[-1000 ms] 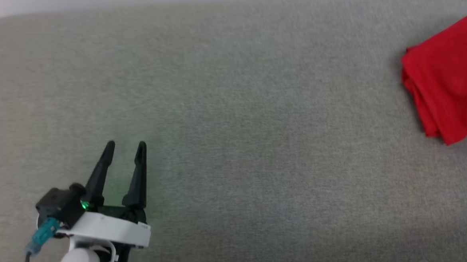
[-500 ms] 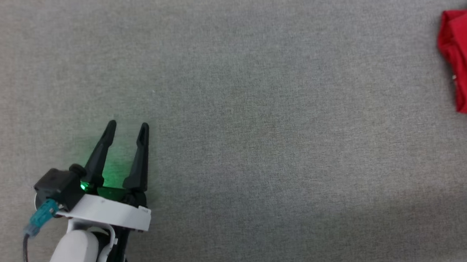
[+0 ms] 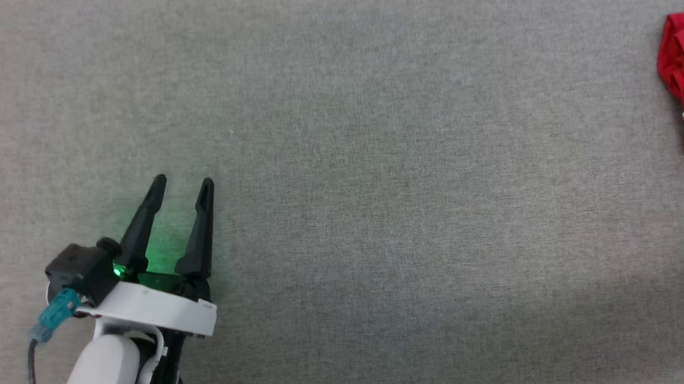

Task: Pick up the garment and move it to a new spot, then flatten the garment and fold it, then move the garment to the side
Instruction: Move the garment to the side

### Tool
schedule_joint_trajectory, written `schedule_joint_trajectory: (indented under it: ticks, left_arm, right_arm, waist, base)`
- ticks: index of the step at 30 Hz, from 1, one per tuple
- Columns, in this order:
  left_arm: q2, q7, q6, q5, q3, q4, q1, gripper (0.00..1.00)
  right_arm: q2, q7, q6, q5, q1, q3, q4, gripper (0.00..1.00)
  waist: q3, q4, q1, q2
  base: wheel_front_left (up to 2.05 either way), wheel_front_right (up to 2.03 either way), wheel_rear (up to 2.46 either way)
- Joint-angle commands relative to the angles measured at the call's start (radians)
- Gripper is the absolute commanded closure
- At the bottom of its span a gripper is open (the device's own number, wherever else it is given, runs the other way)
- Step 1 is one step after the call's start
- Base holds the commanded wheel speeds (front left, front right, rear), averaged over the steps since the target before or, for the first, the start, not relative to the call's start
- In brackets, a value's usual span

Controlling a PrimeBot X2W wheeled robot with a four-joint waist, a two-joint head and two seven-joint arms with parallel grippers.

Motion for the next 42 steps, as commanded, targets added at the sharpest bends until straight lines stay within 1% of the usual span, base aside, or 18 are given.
schedule_joint_trajectory:
  ticks: [1,7,12,19,25,29,34,42]
  left_arm:
    - [0.003,0.001,-0.002,-0.004,0.003,0.002,0.008,0.0]
    - [-0.004,0.001,-0.002,-0.017,0.009,0.012,0.035,0.0]
    - [-0.011,0.001,-0.002,-0.02,0.023,0.027,0.074,0.0]
    - [-0.013,0.001,-0.001,-0.024,0.049,0.035,0.15,0.0]
    - [-0.01,0.001,-0.001,-0.03,0.073,0.03,0.223,0.0]
    - [-0.008,0.001,-0.001,-0.035,0.098,0.015,0.272,0.0]
    - [0.004,0.001,-0.001,-0.024,0.128,-0.01,0.322,0.0]
    - [0.001,0.001,0.005,-0.006,0.219,-0.049,0.409,0.0]
  right_arm:
    - [0.007,-0.009,-0.001,-0.007,-0.009,-0.003,0.01,0.0]
    - [0.038,-0.049,-0.001,-0.02,-0.014,-0.006,0.063,0.0]
    - [0.07,-0.098,-0.001,-0.007,0.001,-0.012,0.088,0.0]
    - [0.128,-0.206,-0.001,0.024,0.05,-0.034,0.091,0.0]
    - [0.198,-0.325,-0.001,0.053,0.137,-0.061,0.066,0.0]
    - [0.251,-0.377,-0.001,0.054,0.212,-0.078,0.026,0.0]
    - [0.301,-0.4,-0.001,0.046,0.313,-0.12,-0.06,0.0]
    - [0.386,-0.404,-0.001,-0.006,0.519,-0.235,-0.274,0.0]
  waist:
    - [-0.019,0.001,0.0,0.0]
    - [-0.094,0.006,0.0,0.0]
    - [-0.174,0.011,0.0,0.0]
    - [-0.294,0.017,0.0,0.0]
    - [-0.394,0.015,0.0,0.0]
    - [-0.452,0.009,0.0,0.0]
    - [-0.487,0.004,0.0,0.0]
    - [-0.519,0.001,0.0,0.0]
  base:
    - [0.0,0.0,0.0]
    - [0.0,0.0,0.0]
    - [0.0,0.0,0.0]
    - [0.0,0.0,0.0]
    - [0.0,0.0,0.0]
    - [0.0,0.0,0.0]
    - [0.0,0.0,0.0]
    - [0.0,0.0,0.0]
